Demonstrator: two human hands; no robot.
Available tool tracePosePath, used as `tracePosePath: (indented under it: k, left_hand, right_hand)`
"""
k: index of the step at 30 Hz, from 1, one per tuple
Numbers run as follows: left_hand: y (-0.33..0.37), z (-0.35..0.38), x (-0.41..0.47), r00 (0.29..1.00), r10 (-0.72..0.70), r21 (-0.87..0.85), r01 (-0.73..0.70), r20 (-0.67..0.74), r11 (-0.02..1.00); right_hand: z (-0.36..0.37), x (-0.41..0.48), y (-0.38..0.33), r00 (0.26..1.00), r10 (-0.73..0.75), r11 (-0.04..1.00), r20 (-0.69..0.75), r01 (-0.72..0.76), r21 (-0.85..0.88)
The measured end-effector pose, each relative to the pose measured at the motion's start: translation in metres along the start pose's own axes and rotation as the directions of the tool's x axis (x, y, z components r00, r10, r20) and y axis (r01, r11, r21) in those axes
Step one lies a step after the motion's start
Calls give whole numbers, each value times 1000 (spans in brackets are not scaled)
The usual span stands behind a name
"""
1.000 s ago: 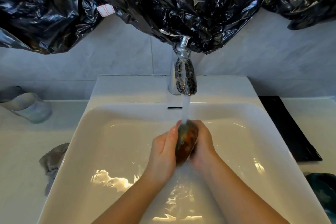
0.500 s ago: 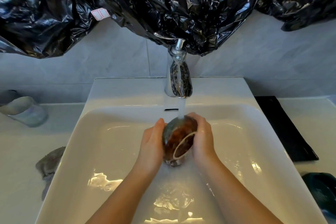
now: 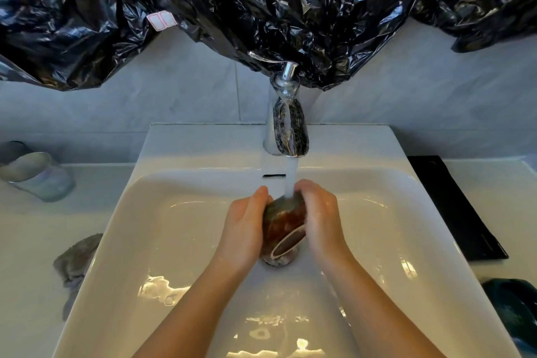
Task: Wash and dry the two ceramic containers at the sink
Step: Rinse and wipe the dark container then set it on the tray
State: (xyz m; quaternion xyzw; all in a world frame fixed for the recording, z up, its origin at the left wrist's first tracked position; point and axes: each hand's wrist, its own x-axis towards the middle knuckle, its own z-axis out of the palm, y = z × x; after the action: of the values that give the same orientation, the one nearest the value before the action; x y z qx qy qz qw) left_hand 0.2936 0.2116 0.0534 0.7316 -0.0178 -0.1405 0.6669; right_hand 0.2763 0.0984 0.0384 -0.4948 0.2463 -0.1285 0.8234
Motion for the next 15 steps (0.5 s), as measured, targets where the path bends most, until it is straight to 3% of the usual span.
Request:
tracePosePath:
  k: [2, 3, 5, 6, 8, 10, 12, 14, 15]
  left_hand:
    - [-4, 2, -1, 999, -38, -35, 37, -33, 999]
    - [-6, 3, -3, 995, -85, -99, 78, -59, 992]
    - [-9, 3, -3, 981, -168, -254, 138, -98, 957]
    - [-9, 2, -2, 979, -178, -282, 143, -101, 949]
    - [-6, 0, 1, 987, -144, -241, 123, -72, 963]
    - [-3, 1, 2, 995, -83, -161, 73, -59, 984]
    - [1, 2, 0, 996, -49, -74, 43, -78, 996]
    - [1, 6, -4, 993, -68, -84, 60, -96, 995]
    - [1, 8, -7, 987, -113, -152, 96, -110, 984]
  right_hand:
    - [3, -4, 5, 999, -20, 996, -25, 17, -89]
    - [4, -3, 11, 996, 82, 996, -44, -84, -40]
    - [9, -8, 21, 883, 470, 859, 2, -458, 227]
    - [9, -7, 24, 845, 534, 814, -7, -512, 275]
    - [9, -6, 19, 880, 474, 855, -42, -447, 263]
    - [3, -5, 8, 970, 235, 961, -57, -222, 166]
    - [-2, -2, -2, 998, 53, 997, -26, -52, 48]
    - [0, -5, 2, 1000, -3, 999, 5, 3, -49]
    - [3, -6, 6, 999, 42, 997, 1, -42, -57]
